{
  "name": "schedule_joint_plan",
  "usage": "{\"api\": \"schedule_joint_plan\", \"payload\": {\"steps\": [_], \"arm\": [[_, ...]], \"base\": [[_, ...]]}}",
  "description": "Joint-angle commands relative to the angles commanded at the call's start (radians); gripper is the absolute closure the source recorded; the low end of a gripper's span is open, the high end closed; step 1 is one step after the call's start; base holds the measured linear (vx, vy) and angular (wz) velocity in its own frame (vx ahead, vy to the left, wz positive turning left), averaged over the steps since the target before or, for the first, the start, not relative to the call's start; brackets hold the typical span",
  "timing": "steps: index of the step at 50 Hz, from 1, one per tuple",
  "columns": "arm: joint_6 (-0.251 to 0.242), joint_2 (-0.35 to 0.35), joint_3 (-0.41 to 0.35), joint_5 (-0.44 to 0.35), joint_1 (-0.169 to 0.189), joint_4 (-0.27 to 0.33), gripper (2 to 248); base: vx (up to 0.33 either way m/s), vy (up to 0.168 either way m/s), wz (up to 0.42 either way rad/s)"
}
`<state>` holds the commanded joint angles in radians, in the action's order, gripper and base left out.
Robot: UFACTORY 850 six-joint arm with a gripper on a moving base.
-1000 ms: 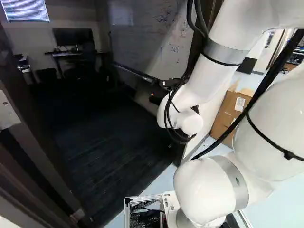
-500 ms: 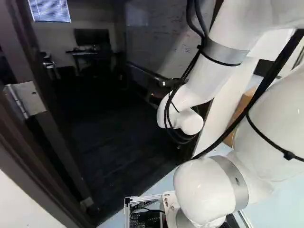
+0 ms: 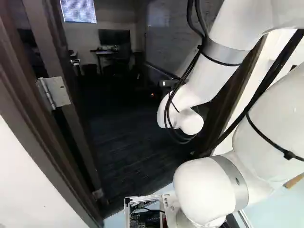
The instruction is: Open the door and move inside
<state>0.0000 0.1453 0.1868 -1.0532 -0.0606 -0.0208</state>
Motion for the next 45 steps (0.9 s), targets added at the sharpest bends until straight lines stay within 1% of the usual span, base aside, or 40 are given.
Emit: {"api": "schedule_joint_plan", "payload": {"steps": [31, 45], "arm": [[0.000, 0.000, 0.000, 0.000, 0.000, 0.000, 3], [0.000, 0.000, 0.000, 0.000, 0.000, 0.000, 3]], "base": [[0.079, 0.010, 0.210], [0.099, -0.008, 0.145]]}}
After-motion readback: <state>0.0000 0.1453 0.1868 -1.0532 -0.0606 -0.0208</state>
